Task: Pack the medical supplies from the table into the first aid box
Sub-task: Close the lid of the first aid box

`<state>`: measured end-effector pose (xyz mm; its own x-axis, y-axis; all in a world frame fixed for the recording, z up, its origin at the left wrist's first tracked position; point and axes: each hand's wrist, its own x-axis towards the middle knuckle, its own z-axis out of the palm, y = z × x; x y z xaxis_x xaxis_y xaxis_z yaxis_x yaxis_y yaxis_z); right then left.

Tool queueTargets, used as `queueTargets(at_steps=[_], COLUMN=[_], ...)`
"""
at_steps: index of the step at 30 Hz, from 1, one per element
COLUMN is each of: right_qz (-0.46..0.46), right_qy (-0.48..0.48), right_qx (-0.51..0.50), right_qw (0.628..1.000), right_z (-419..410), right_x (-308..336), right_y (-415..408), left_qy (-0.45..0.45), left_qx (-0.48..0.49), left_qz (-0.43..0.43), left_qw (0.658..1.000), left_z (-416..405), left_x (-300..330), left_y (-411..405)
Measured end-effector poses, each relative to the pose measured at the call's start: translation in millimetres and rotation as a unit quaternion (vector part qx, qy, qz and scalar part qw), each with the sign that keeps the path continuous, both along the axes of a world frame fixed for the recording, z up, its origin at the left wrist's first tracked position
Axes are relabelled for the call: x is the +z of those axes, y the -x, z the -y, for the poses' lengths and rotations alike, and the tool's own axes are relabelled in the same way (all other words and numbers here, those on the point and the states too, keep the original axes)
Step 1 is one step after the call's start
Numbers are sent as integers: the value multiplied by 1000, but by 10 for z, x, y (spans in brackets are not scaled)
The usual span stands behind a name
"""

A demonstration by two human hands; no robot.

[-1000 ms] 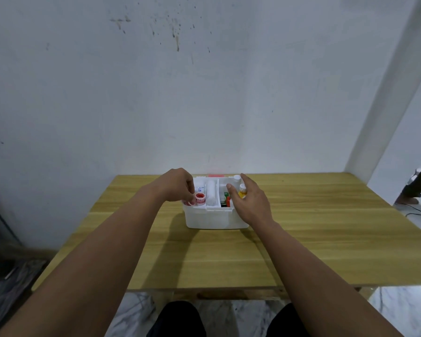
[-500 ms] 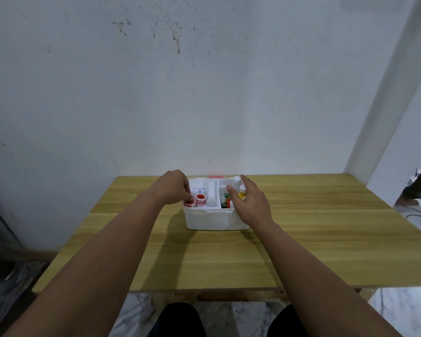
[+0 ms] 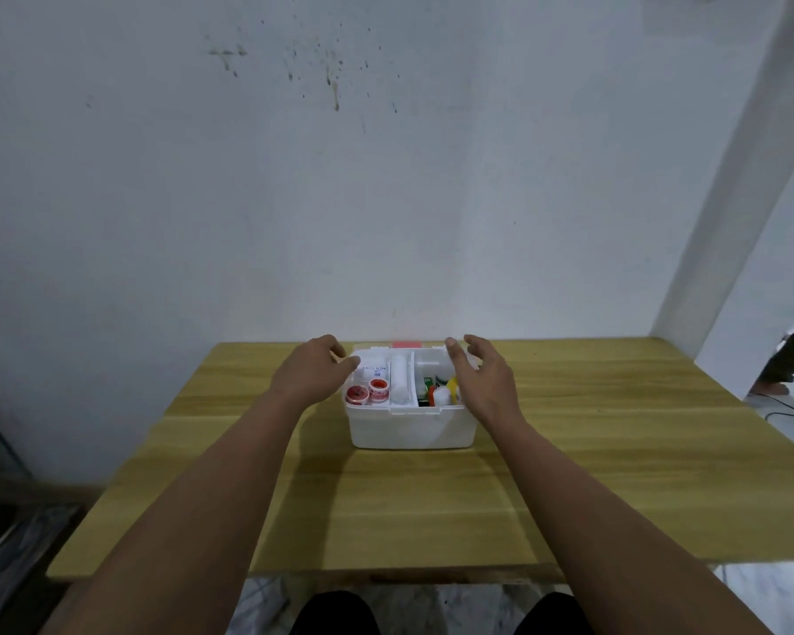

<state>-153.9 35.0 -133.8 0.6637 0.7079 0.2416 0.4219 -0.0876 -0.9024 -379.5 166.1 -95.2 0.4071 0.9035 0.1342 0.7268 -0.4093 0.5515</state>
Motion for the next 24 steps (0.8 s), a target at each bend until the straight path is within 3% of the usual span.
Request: queueTargets(at_steps=[3, 7, 13, 24], right_qz=[-95, -211, -259, -312], right_qy=[3, 88, 167, 134], right_qx=[-14, -23, 12, 38], right_qw=[995, 973, 951, 940], right_z=[-102, -240, -388, -492], right_x=[100, 210, 86, 287], right_y=[-127, -343, -528, -584], left_qy=[87, 192, 284, 298], left_qx=[11, 4, 40, 57], left_qz=[42, 89, 167, 233], left_qw=[995, 977, 943, 924], left_z=[-83, -202, -325, -523], left_x=[-64, -154, -213, -111], left_y=[-45, -137, -364, -474])
